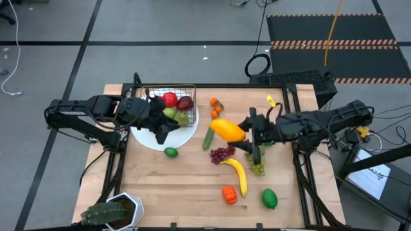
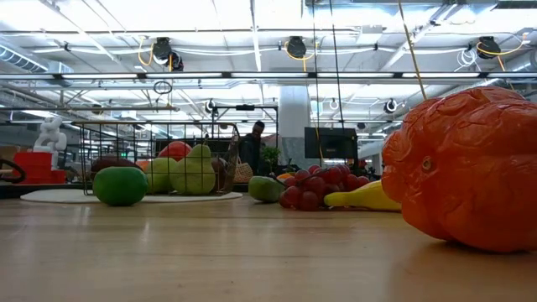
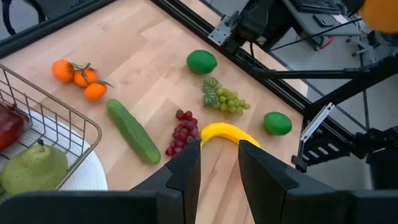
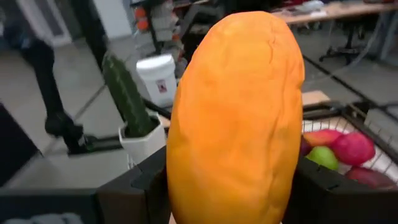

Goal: Build produce basket
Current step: Put the mango into the wired basket

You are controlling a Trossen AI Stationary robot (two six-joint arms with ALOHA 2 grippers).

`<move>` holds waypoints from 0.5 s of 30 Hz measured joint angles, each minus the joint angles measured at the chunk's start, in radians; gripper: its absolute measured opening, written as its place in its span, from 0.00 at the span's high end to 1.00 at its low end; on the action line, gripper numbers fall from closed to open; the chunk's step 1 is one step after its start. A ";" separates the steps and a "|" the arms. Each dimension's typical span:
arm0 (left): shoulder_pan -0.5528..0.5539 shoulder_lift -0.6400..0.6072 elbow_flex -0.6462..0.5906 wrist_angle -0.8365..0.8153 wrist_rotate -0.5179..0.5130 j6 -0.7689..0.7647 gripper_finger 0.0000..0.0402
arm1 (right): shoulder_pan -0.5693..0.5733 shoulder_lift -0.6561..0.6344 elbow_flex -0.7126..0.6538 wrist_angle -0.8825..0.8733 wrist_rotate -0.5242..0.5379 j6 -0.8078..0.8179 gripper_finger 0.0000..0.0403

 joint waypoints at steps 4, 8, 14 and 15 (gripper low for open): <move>0.000 0.000 0.000 0.001 0.000 0.009 0.73 | 0.019 0.007 0.000 -0.002 0.000 -0.137 0.48; 0.000 0.000 0.000 0.004 0.000 0.011 0.73 | 0.015 0.002 0.000 -0.001 0.014 -0.167 0.48; 0.001 0.000 0.000 0.005 -0.018 0.038 0.73 | -0.020 -0.029 0.000 0.000 0.081 -0.005 0.48; 0.001 0.000 0.000 0.005 -0.034 0.042 0.73 | -0.026 -0.039 0.000 0.000 0.093 0.055 0.48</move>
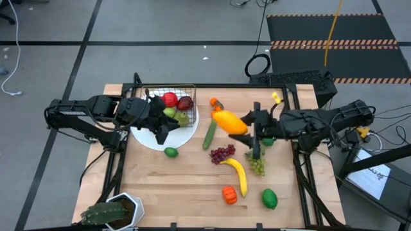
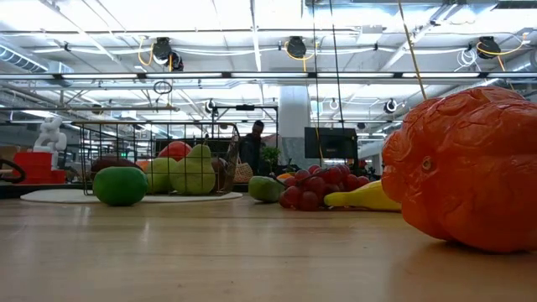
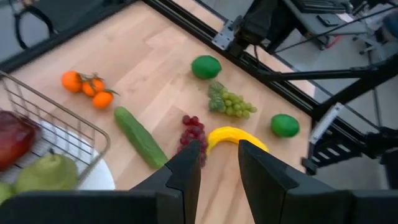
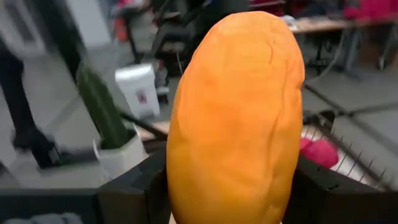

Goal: Build produce basket
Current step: Put the mango into the wired basket

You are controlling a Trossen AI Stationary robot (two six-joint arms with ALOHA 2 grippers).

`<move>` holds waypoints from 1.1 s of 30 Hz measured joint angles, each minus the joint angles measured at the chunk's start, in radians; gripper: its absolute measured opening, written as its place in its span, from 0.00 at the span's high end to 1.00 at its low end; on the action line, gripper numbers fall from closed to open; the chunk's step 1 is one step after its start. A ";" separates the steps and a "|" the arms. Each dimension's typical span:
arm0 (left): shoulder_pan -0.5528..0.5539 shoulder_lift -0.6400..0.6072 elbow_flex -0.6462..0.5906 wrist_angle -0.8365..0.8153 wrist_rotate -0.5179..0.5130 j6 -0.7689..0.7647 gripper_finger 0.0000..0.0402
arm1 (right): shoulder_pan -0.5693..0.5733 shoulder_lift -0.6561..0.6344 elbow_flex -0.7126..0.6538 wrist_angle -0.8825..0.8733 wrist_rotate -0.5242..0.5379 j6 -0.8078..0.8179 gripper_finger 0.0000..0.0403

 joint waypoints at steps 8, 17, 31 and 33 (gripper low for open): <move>0.025 0.000 0.000 0.006 -0.029 0.008 0.73 | -0.041 -0.083 0.000 -0.017 0.155 0.362 0.48; 0.037 0.000 0.000 0.156 -0.040 -0.009 0.73 | -0.138 -0.130 -0.001 -0.014 0.195 0.687 0.48; 0.041 0.000 0.000 0.240 -0.142 -0.010 0.73 | -0.151 -0.126 -0.002 0.118 0.181 0.736 0.48; 0.040 0.000 0.000 0.240 -0.142 -0.011 0.73 | -0.151 -0.128 -0.002 0.116 0.159 0.652 0.48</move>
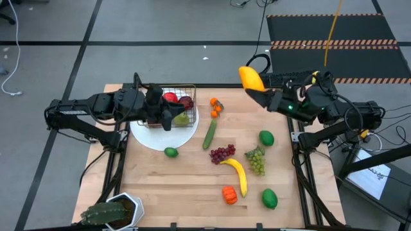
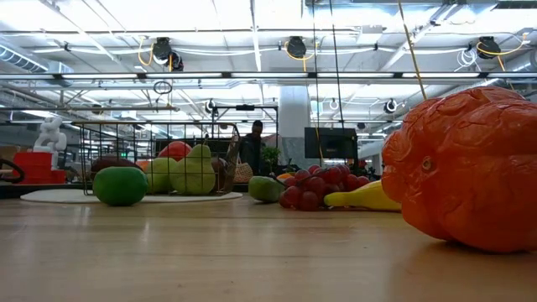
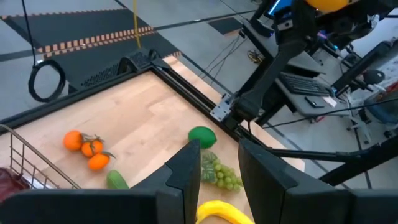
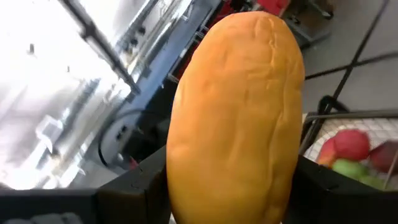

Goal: Build produce basket
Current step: Put the mango into the wired basket

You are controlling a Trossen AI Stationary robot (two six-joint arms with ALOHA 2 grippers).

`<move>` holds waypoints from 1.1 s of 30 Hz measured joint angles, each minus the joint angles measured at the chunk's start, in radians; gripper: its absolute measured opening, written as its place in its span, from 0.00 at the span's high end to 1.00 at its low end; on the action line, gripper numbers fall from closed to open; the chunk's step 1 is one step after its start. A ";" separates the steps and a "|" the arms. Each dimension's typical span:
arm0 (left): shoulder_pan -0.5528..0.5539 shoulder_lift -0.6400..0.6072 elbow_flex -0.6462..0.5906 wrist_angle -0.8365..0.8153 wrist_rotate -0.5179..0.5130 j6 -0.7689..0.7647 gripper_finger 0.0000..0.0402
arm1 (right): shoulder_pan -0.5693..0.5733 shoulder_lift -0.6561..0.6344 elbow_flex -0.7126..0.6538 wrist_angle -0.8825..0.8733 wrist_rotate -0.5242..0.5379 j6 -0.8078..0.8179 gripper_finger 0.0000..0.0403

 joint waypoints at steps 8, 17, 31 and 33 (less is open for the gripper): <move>0.000 0.000 0.000 0.000 0.000 -0.077 0.73 | 0.001 -0.001 0.000 -0.015 -0.102 -0.412 0.48; 0.000 0.000 0.000 0.001 -0.001 -0.160 0.73 | 0.002 -0.001 -0.024 -0.048 -0.106 -0.915 0.48; -0.012 0.000 0.000 0.044 0.000 -0.193 0.73 | 0.067 0.002 -0.101 -0.048 -0.128 -1.568 0.48; -0.015 0.000 0.000 0.044 -0.001 -0.193 0.73 | 0.089 0.002 -0.109 -0.047 -0.128 -1.640 0.48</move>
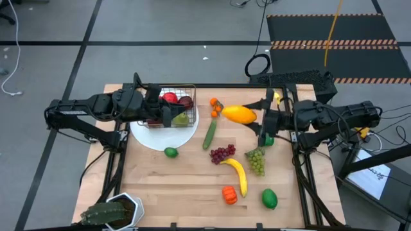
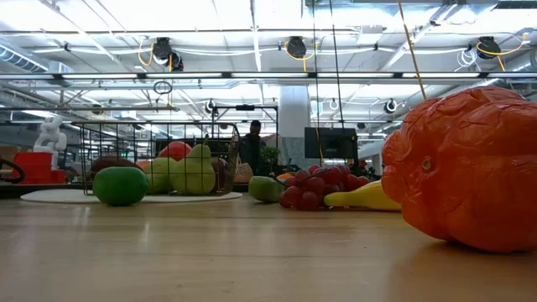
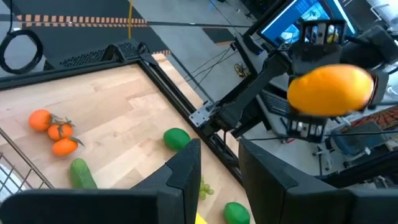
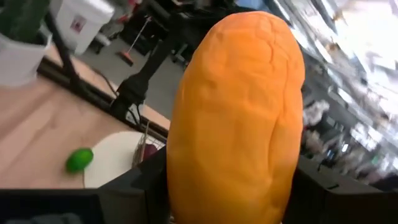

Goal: Build produce basket
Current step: Put the mango into the wired basket

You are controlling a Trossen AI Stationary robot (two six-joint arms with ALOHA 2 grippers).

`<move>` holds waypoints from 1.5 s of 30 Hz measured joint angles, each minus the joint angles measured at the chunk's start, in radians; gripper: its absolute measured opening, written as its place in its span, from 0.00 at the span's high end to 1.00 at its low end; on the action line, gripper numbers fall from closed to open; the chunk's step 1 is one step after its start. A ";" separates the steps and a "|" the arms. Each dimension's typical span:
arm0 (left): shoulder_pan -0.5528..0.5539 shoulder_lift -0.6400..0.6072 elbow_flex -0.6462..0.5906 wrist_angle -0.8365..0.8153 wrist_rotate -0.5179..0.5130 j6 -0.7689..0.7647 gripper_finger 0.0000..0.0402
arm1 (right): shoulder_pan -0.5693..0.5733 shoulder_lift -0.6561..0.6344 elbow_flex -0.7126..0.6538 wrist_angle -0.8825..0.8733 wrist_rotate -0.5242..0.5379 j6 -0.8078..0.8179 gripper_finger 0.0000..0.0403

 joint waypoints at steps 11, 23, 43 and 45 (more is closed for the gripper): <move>-0.012 0.000 0.000 0.000 0.000 -0.048 0.73 | 0.078 0.000 -0.068 0.001 0.008 -0.090 0.48; -0.043 0.046 0.002 0.108 -0.017 0.020 0.73 | 0.145 -0.004 -0.082 0.035 0.003 0.553 0.48; -0.100 0.168 0.000 0.398 -0.015 0.179 0.42 | 0.159 -0.005 -0.082 0.070 0.009 1.031 0.48; -0.100 0.171 0.000 0.401 0.005 0.190 0.34 | 0.159 -0.004 -0.082 0.100 0.034 1.033 0.48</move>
